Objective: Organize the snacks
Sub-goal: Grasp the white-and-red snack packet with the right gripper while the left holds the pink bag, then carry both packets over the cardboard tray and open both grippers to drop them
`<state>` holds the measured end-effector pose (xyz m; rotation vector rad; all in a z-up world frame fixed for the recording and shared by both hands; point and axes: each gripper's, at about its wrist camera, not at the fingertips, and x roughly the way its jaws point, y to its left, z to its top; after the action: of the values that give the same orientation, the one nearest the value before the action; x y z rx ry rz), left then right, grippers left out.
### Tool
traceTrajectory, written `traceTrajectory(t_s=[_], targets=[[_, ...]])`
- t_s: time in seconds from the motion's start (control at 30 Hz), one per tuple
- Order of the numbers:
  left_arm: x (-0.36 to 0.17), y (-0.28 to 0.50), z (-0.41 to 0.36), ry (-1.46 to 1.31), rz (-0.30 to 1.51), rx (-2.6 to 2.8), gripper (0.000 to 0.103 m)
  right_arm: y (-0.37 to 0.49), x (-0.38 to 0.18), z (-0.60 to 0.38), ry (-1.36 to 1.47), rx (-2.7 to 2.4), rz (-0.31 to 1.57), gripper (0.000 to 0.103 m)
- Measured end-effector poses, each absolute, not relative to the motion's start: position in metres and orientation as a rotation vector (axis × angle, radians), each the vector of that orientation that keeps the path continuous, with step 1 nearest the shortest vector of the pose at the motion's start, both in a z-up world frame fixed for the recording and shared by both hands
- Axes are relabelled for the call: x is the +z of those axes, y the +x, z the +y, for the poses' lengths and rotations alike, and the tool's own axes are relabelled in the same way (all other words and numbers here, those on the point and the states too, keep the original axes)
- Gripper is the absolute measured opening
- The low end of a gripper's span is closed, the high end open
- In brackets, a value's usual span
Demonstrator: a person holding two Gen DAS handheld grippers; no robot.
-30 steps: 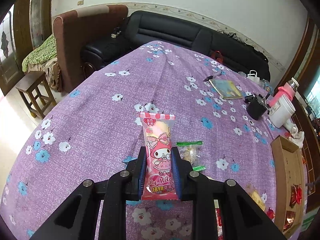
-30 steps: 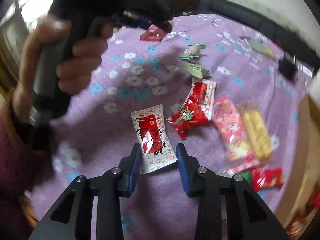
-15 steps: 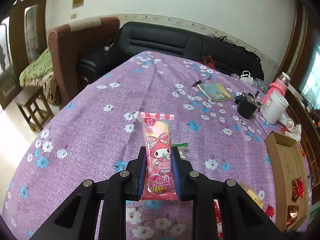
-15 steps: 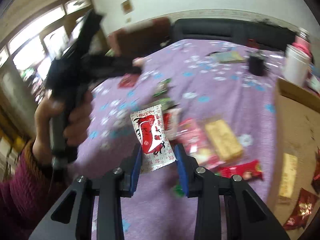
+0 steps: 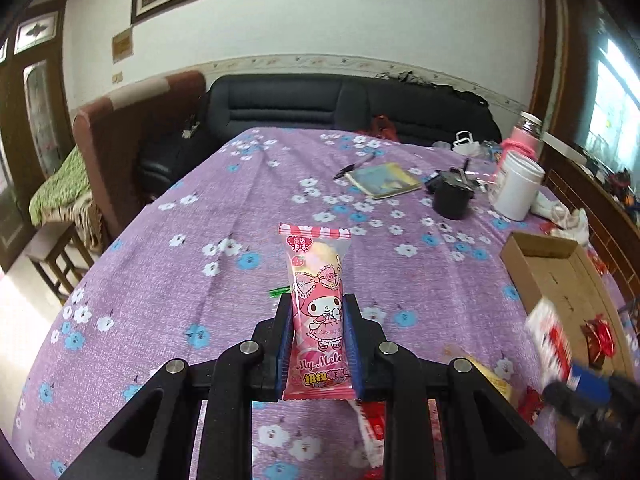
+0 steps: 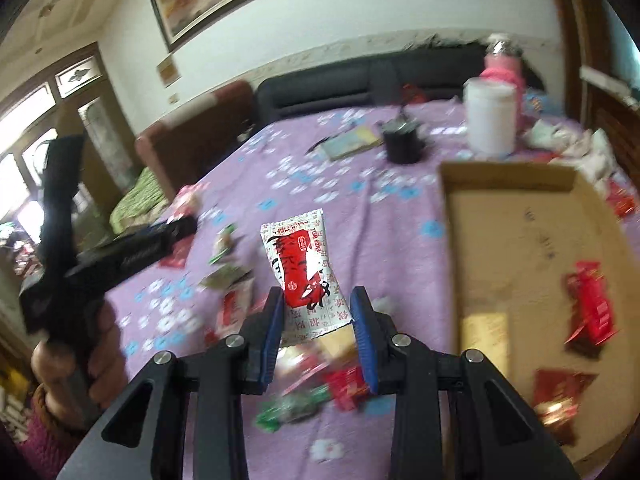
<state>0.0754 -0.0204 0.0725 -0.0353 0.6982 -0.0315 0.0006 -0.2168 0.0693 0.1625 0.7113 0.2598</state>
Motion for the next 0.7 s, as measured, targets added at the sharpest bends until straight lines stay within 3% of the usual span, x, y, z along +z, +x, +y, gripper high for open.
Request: traceTrajectory(t_s=[0.7], targets=[[0.069,0.07,-0.046,0.051,0.677,-0.064,0.024,0.019,0.066,-0.257,0.271,0.204,0.724,0.033]])
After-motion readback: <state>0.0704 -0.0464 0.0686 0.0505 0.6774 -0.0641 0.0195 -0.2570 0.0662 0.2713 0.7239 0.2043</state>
